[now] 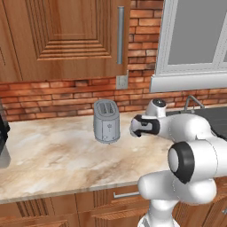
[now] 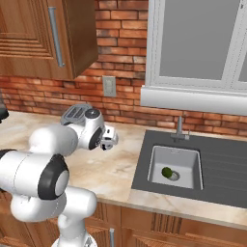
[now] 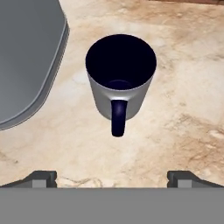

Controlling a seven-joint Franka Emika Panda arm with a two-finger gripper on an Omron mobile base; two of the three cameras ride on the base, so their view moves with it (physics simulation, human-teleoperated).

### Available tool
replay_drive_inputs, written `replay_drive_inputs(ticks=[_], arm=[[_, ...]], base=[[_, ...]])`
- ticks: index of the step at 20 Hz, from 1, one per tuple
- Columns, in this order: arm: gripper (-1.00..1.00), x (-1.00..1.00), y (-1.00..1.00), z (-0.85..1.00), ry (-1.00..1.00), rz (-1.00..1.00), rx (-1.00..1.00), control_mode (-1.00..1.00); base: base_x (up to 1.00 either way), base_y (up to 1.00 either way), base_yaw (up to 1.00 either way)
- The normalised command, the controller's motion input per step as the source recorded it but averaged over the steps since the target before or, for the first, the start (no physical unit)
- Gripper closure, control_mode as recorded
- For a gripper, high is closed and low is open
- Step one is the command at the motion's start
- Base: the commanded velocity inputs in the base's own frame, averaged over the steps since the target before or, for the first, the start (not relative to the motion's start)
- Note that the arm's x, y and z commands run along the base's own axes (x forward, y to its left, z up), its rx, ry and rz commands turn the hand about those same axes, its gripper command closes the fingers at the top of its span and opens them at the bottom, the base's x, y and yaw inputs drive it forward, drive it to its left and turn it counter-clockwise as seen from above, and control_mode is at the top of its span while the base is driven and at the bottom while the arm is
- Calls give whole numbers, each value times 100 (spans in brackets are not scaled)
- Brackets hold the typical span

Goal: Clear the mugs and bowl far away from the sink.

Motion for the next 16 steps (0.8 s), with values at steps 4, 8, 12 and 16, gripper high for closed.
replay_drive_inputs(ticks=[4, 8, 12, 16], arm=[[-100, 27, 0, -16, 0, 0, 0, -100], [-100, 24, 0, -20, 0, 0, 0, -100], [-100, 19, 0, -26, 0, 0, 0, -100], [-100, 19, 0, -21, 0, 0, 0, -100]], base=[[0, 0, 0], [0, 0, 0], [0, 0, 0], [0, 0, 0]])
